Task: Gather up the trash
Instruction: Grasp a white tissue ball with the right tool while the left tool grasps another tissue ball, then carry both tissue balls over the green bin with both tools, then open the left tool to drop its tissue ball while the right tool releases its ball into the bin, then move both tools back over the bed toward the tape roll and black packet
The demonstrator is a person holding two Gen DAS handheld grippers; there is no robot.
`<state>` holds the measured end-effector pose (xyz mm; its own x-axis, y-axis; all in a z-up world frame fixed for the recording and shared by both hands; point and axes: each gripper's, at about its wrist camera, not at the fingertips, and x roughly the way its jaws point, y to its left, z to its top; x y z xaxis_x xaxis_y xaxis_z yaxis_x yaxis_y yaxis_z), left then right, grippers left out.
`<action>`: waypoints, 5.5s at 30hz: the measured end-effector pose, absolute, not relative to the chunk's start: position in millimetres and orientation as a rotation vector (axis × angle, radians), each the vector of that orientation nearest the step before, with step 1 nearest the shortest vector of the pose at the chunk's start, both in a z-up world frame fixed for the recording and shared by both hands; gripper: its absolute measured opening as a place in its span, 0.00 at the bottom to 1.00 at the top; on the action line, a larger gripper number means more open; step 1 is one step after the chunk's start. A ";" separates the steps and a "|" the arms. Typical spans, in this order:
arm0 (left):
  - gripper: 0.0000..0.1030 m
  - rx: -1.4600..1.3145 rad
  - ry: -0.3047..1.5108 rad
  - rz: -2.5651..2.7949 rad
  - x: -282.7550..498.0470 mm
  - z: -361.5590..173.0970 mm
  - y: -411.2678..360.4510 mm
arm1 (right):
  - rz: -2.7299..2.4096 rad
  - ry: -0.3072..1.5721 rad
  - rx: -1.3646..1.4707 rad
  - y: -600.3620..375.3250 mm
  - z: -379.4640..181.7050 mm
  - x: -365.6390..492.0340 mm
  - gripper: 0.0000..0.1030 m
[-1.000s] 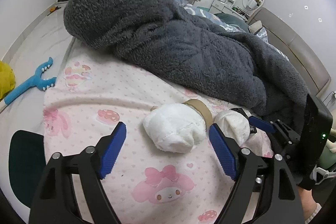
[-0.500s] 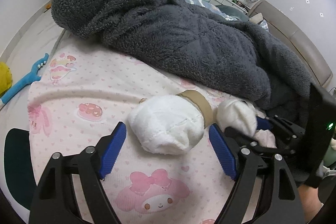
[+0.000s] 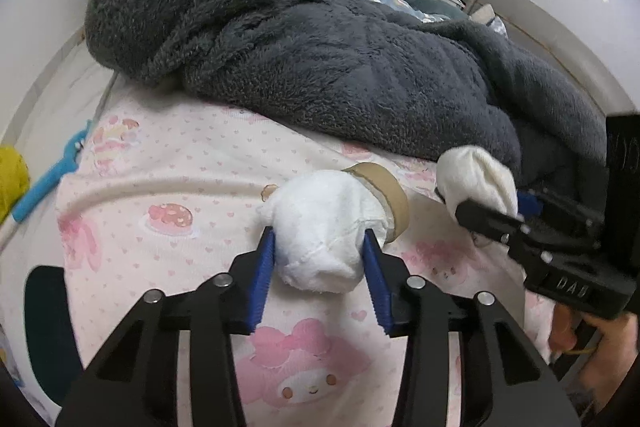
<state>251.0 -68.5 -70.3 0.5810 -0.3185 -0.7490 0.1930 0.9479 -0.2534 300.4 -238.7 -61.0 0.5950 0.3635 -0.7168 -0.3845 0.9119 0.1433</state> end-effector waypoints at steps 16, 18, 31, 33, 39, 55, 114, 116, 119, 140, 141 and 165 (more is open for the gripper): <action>0.41 -0.005 0.831 -0.259 226.2 -47.0 -30.6 | 0.463 0.788 -0.032 -192.7 -28.2 305.7 0.53; 0.41 -0.029 0.825 -0.255 224.9 -44.0 -19.3 | 0.472 0.780 -0.032 -184.5 -22.8 306.5 0.53; 0.41 -0.119 0.826 -0.180 217.0 -42.9 39.7 | 0.543 0.754 -0.031 -134.7 3.3 302.0 0.53; 0.41 -0.134 0.830 -0.167 217.1 -43.5 48.0 | 0.553 0.749 -0.032 -127.0 7.9 299.3 0.53; 0.41 -0.150 0.851 -0.121 213.1 -51.7 71.7 | 0.587 0.728 -0.028 -102.5 25.4 292.4 0.53; 0.41 -0.234 1.000 0.052 193.8 -109.2 154.2 | 0.723 0.720 -0.054 -25.9 38.4 271.7 0.53; 0.46 -0.323 0.927 0.103 121.0 -94.5 291.2 | 0.789 1.239 -0.299 198.2 -184.0 278.3 0.53; 0.45 -0.318 0.891 0.096 119.0 -81.8 291.0 | 0.782 1.255 -0.315 202.4 -193.4 277.2 0.53; 0.45 -0.309 0.844 0.085 115.6 -63.5 290.8 | 0.778 1.278 -0.341 208.6 -206.0 275.4 0.53; 0.44 -0.259 0.675 0.059 103.0 4.3 284.3 | 0.767 1.397 -0.463 217.3 -242.4 246.5 0.81; 0.44 -0.252 0.665 0.055 103.3 8.4 280.6 | 0.771 1.393 -0.454 216.1 -238.3 246.1 0.83; 0.58 -0.174 0.557 -0.044 137.5 64.7 176.2 | 0.820 0.838 -0.311 77.5 -53.6 240.2 0.90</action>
<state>137.5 176.2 64.7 0.8483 -0.0888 -0.5221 -0.0054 0.9843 -0.1762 240.2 77.5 -53.6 0.3927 0.5180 -0.7599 -0.7485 0.6601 0.0633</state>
